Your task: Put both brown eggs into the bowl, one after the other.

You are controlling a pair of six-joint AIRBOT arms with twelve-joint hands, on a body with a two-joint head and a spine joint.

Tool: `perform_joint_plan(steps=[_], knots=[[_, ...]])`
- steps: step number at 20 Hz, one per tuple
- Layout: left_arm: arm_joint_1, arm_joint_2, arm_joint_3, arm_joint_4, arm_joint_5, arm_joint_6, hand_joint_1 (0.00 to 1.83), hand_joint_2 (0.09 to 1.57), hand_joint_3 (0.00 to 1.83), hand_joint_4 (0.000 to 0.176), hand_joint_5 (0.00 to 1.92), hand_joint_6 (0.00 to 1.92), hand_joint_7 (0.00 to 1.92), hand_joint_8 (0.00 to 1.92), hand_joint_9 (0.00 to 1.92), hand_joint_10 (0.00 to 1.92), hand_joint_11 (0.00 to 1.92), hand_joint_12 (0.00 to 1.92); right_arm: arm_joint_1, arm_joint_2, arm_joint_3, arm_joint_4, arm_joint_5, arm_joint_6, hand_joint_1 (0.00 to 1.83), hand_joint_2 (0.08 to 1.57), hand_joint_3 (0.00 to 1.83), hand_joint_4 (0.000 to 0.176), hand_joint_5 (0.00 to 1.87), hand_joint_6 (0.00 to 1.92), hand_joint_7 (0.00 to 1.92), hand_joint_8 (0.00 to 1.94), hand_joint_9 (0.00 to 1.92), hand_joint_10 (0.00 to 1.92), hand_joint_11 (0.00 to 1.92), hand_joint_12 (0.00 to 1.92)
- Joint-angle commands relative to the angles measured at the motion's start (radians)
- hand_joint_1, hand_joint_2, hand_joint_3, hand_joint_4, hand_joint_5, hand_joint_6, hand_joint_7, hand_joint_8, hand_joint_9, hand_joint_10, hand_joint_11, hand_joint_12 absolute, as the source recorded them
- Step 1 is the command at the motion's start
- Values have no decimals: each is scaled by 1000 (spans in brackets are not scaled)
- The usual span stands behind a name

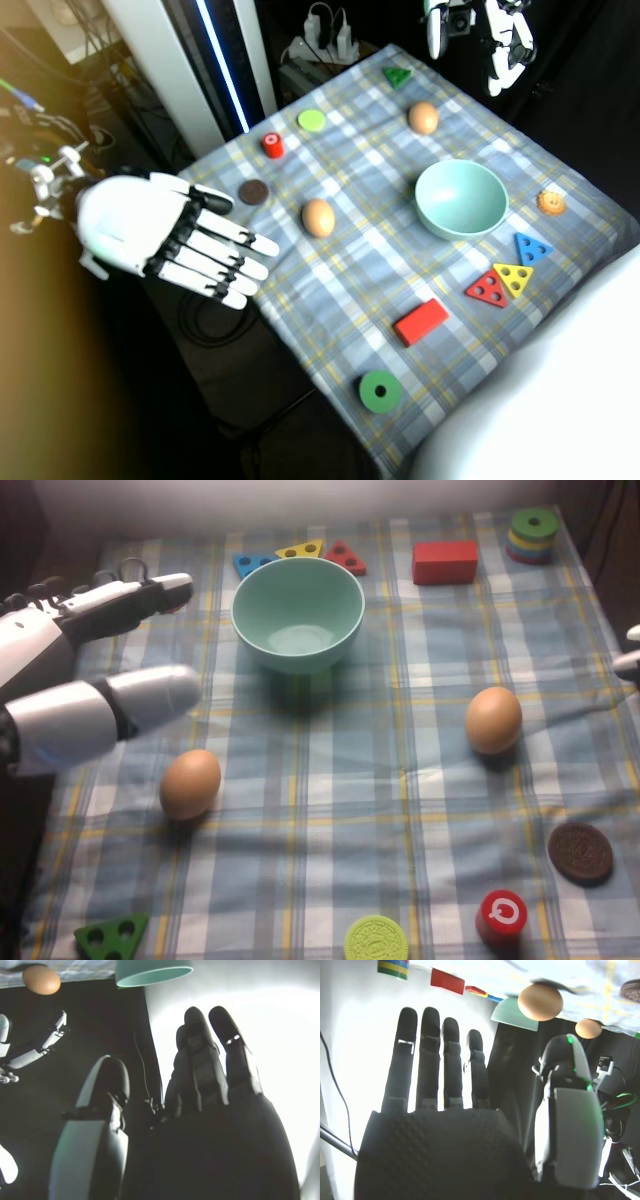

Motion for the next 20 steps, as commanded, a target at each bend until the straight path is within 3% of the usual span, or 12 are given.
perform_joint_plan(steps=[1,3,4,7,11,13,15,17,18,20], knots=[[-4,3,8,14,-101,-4,36,1224,6,176,225,2,255,5,255,14,0,536,5,2,8,14,118,2,820,1381,6,38,702,2,573,2,545,9,328,666],[-14,3,12,31,-61,18,59,1214,0,176,252,1,275,2,300,7,0,628,5,2,9,14,113,2,849,1383,0,38,700,0,569,0,564,8,355,659],[-25,-1,12,30,-36,61,76,1206,0,176,260,1,283,1,316,5,0,666,5,2,9,14,111,2,851,1381,0,45,700,0,570,1,561,5,351,655],[-59,-37,23,-19,70,256,43,1199,0,176,199,0,266,3,264,0,0,747,5,2,9,12,111,5,842,1384,1,42,704,1,569,0,564,4,350,653],[-57,-58,40,-42,179,311,294,1098,0,176,310,5,339,4,299,4,0,755,9,10,6,-7,112,16,829,1397,4,30,698,1,574,2,528,0,298,625],[-64,-66,44,-36,243,350,358,1096,0,176,301,4,330,1,265,1,0,615,13,12,3,-17,112,16,843,1406,1,22,702,0,573,0,519,0,305,563],[-69,-71,53,-34,296,372,378,1099,0,176,298,2,337,3,273,5,0,641,16,12,1,-22,112,17,855,1404,0,0,721,0,585,0,531,0,368,473],[-69,-71,62,-40,326,375,487,1066,0,176,278,2,360,7,298,10,0,646,17,13,2,-24,112,19,853,1405,1,23,714,0,582,2,522,0,360,452],[-69,-73,67,-43,331,375,521,1066,0,176,254,0,343,2,279,2,0,617,17,13,2,-24,112,21,855,1405,1,24,719,2,585,3,526,2,363,451],[-73,-80,76,-54,333,375,634,1065,0,176,284,5,338,4,253,2,0,564,16,13,1,-24,112,23,879,1402,0,8,725,3,591,4,531,3,374,450]])
